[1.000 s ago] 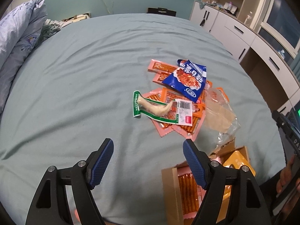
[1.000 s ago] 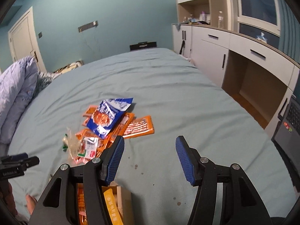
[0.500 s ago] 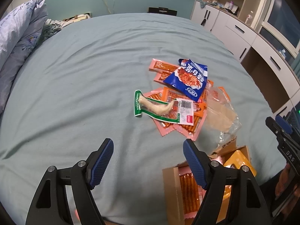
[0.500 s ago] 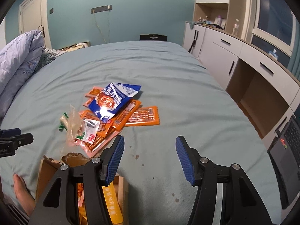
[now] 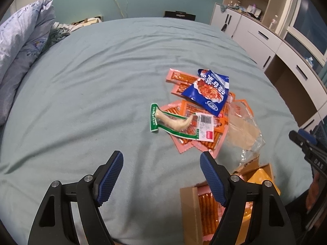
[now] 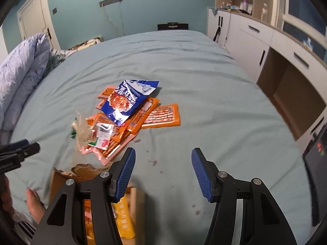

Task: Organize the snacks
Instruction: 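Move both open grippers back toward the snack pile, then grasp the green-and-white packet with the left gripper while the right gripper grasps an orange packet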

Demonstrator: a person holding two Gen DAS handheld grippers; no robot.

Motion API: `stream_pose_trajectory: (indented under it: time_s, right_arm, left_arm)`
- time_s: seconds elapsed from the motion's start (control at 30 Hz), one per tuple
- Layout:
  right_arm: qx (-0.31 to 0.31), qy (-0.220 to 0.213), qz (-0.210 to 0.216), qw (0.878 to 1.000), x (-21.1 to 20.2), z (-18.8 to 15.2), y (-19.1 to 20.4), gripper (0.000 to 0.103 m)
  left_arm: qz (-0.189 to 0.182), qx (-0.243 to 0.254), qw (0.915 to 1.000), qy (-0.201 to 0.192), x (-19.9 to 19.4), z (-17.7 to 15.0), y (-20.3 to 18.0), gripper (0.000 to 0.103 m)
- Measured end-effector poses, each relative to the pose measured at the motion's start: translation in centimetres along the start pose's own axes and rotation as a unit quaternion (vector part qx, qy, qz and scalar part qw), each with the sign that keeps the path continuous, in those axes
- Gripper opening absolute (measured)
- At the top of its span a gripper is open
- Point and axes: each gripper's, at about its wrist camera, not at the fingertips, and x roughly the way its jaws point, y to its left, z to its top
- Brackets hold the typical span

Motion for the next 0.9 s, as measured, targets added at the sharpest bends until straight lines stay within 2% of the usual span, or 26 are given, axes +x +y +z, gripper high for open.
stream_pose_trajectory:
  time_s: [0.2, 0.33, 0.63, 0.77, 0.9]
  right_arm:
    - [-0.056, -0.010, -0.042, 0.997, 1.3, 1.8, 0.0, 0.056]
    - [-0.069, 0.004, -0.060, 0.996, 3.4, 2.6, -0.4, 0.056]
    - [-0.018, 0.043, -0.021, 0.999, 7.8, 5.1, -1.7, 0.056]
    - [-0.030, 0.052, -0.024, 0.998, 8.8, 5.2, -1.4, 0.056]
    - [-0.048, 0.055, -0.031, 0.997, 10.3, 5.6, -0.6, 0.056]
  left_arm:
    - [0.006, 0.001, 1.0000, -0.001, 0.8, 1.1, 0.2, 0.080]
    - [0.012, -0.002, 0.9999, 0.003, 1.9, 2.1, 0.7, 0.080]
    - [0.053, -0.017, 0.9978, 0.036, 6.8, 4.2, 2.5, 0.080]
    - [0.045, -0.019, 0.9971, 0.059, 9.2, 4.9, 2.6, 0.080]
    - [0.018, -0.002, 0.9956, 0.091, 12.1, 5.0, 1.4, 0.080]
